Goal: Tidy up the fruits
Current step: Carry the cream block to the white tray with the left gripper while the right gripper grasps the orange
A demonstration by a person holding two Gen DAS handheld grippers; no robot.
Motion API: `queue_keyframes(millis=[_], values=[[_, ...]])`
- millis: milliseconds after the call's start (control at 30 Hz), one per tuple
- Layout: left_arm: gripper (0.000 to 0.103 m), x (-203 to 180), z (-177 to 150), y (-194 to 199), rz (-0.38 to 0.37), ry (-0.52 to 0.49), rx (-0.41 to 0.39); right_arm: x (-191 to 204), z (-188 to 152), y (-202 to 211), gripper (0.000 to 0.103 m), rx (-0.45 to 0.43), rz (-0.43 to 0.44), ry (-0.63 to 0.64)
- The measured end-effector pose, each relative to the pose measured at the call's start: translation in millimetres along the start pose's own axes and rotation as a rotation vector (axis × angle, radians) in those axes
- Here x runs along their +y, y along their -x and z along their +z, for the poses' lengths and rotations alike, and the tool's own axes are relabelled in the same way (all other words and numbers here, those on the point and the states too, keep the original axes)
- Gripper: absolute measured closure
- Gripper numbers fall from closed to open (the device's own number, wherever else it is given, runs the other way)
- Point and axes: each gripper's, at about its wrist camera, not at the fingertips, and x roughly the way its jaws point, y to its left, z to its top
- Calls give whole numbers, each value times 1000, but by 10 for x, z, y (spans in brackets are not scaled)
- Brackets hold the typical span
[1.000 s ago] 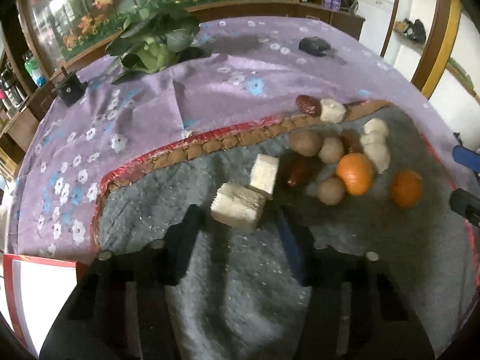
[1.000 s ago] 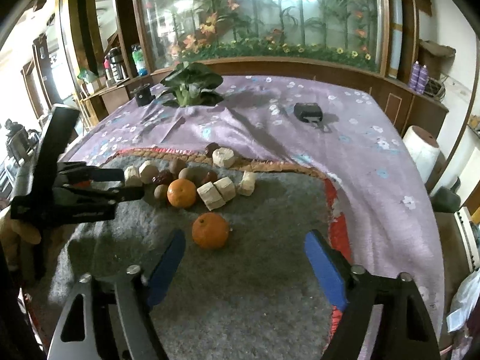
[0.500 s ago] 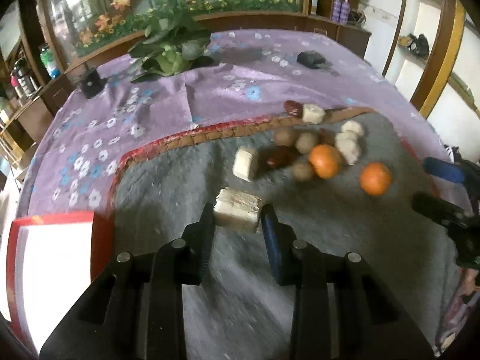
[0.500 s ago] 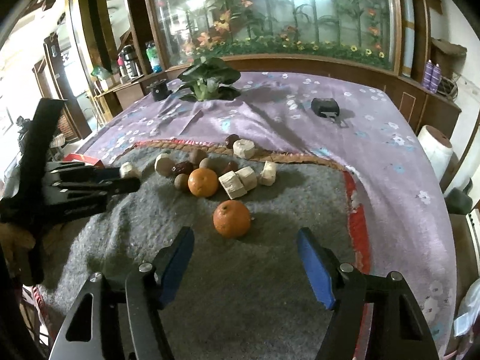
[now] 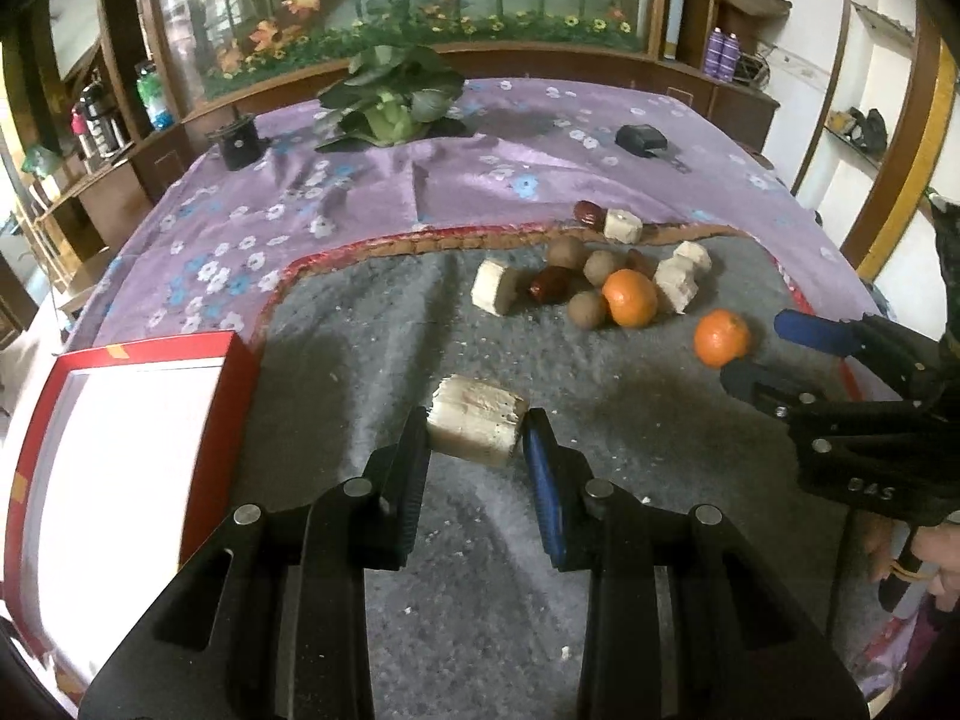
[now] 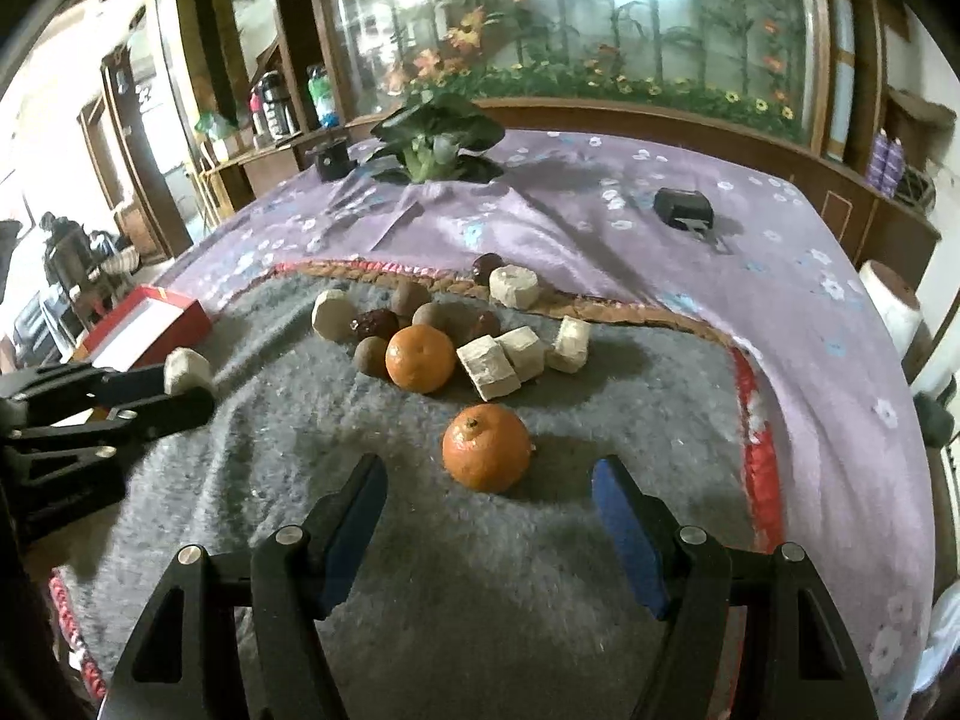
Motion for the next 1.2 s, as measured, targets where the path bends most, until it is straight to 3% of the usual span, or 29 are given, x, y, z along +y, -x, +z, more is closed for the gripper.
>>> queue_keyframes(millis=[333,500,533,600,800,1200], values=[[72,169,-19,34,20,35,9,-26,54,-214,33,33,-21,17],[72,219,-27,37,18,58,10,-107,58,-298,68,53,-2,-11],[72,225,-33,46,20,59,9,-97,71,-277,70,47,25,-9],[72,246,-40,63,21,64,8,-71,84,-214,70,36,6,-8],[72,408,-45,159,30,101,7,135,110,-39,70,9,79,9],[72,1136,-134,410,164,193,-3,1077,293,0,70,3,235,151]])
